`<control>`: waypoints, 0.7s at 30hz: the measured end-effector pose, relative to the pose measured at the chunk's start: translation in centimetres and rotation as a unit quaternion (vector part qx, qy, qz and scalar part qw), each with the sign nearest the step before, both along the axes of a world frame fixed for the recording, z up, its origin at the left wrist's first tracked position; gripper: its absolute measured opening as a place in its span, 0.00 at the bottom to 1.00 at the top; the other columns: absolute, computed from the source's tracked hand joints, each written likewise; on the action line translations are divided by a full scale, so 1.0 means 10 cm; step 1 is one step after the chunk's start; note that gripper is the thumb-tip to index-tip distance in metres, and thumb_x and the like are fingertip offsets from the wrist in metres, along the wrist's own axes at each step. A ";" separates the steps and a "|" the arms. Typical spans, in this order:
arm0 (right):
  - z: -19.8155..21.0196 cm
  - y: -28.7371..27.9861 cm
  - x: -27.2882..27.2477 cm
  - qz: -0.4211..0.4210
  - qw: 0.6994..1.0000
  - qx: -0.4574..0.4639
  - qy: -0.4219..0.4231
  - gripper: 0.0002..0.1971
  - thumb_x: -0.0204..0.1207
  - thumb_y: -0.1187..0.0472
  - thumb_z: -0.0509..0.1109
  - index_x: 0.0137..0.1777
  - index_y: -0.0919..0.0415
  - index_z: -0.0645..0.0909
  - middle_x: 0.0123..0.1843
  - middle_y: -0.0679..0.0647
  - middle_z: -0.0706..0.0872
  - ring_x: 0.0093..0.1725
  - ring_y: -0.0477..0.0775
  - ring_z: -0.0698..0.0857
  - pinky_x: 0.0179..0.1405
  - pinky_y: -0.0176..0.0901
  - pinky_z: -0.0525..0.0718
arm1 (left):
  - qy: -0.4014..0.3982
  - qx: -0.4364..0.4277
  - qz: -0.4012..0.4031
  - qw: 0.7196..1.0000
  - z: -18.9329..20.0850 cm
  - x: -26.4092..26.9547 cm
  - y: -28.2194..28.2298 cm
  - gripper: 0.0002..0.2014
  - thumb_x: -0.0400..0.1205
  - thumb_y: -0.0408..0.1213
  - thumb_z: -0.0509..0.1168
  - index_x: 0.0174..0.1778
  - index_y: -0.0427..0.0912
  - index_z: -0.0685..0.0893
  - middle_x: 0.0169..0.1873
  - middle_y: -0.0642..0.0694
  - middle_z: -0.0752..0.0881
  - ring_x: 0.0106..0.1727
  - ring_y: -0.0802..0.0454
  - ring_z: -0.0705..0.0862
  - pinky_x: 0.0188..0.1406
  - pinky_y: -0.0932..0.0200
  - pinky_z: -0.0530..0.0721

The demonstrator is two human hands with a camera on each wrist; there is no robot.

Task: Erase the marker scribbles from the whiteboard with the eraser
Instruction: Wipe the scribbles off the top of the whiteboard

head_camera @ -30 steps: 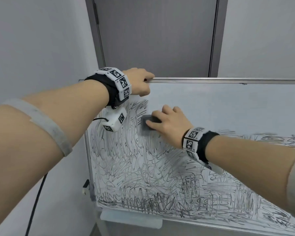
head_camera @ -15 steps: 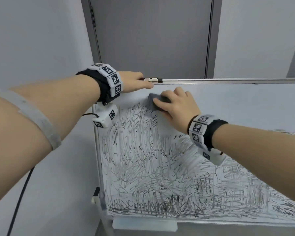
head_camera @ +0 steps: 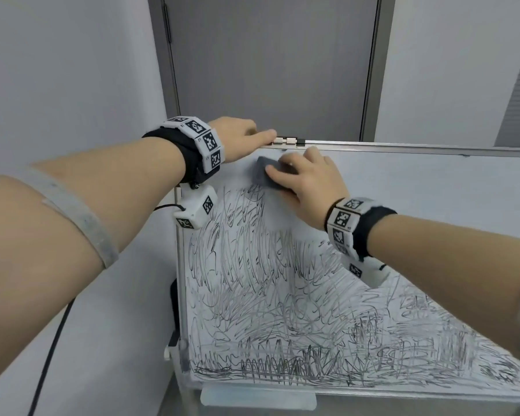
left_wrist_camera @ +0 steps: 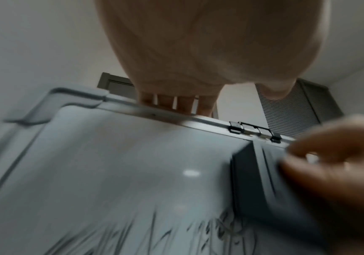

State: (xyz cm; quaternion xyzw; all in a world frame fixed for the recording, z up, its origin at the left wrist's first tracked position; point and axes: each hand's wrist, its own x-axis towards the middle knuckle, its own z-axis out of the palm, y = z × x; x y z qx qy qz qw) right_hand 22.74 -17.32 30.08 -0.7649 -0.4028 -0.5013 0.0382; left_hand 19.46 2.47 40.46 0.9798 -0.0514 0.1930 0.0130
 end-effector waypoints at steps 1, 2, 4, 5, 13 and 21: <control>-0.13 0.00 -0.02 0.016 1.000 -0.025 0.007 0.17 0.77 0.52 0.71 0.66 0.49 0.82 0.58 0.55 0.83 0.48 0.62 0.75 0.39 0.51 0.72 | -0.003 0.001 0.019 1.000 -0.02 -0.02 0.05 0.36 0.83 0.72 0.42 0.64 0.49 0.82 0.59 0.48 0.86 0.64 0.42 0.80 0.56 0.51 0.70; -0.31 0.00 -0.05 0.031 0.998 -0.059 0.016 0.17 0.76 0.51 0.72 0.65 0.49 0.82 0.57 0.55 0.83 0.48 0.62 0.75 0.39 0.51 0.72 | 0.005 0.003 0.032 0.999 -0.04 -0.04 0.09 0.35 0.84 0.71 0.42 0.68 0.51 0.81 0.63 0.48 0.85 0.68 0.42 0.79 0.56 0.51 0.67; -0.71 -0.01 -0.10 0.042 0.990 -0.128 0.030 0.19 0.74 0.54 0.75 0.65 0.49 0.81 0.57 0.55 0.82 0.48 0.61 0.75 0.40 0.51 0.72 | 0.025 -0.004 0.028 0.999 -0.02 -0.07 0.15 0.34 0.85 0.70 0.42 0.73 0.53 0.79 0.69 0.49 0.82 0.74 0.43 0.76 0.63 0.50 0.68; -0.85 -0.02 -0.12 0.044 0.987 -0.148 0.035 0.20 0.73 0.56 0.76 0.65 0.49 0.81 0.57 0.55 0.82 0.48 0.60 0.75 0.40 0.51 0.73 | 0.036 -0.011 0.023 0.999 -0.01 -0.08 0.17 0.34 0.85 0.70 0.42 0.74 0.54 0.79 0.71 0.49 0.81 0.76 0.43 0.75 0.70 0.50 0.69; -0.06 0.26 -0.05 0.011 1.000 -0.018 0.006 0.18 0.79 0.54 0.65 0.67 0.52 0.82 0.58 0.59 0.83 0.49 0.64 0.76 0.40 0.52 0.71 | -0.017 -0.027 0.036 0.999 0.01 -0.04 0.26 0.30 0.81 0.70 0.50 0.66 0.53 0.79 0.63 0.46 0.85 0.62 0.40 0.81 0.65 0.48 0.77; -0.86 0.42 -0.18 0.059 0.989 -0.133 0.011 0.23 0.70 0.62 0.75 0.66 0.53 0.81 0.56 0.58 0.81 0.48 0.61 0.74 0.40 0.51 0.71 | -0.022 -0.059 0.035 0.997 -0.06 -0.13 0.46 0.27 0.77 0.71 0.53 0.58 0.59 0.84 0.56 0.53 0.85 0.61 0.45 0.81 0.68 0.45 0.78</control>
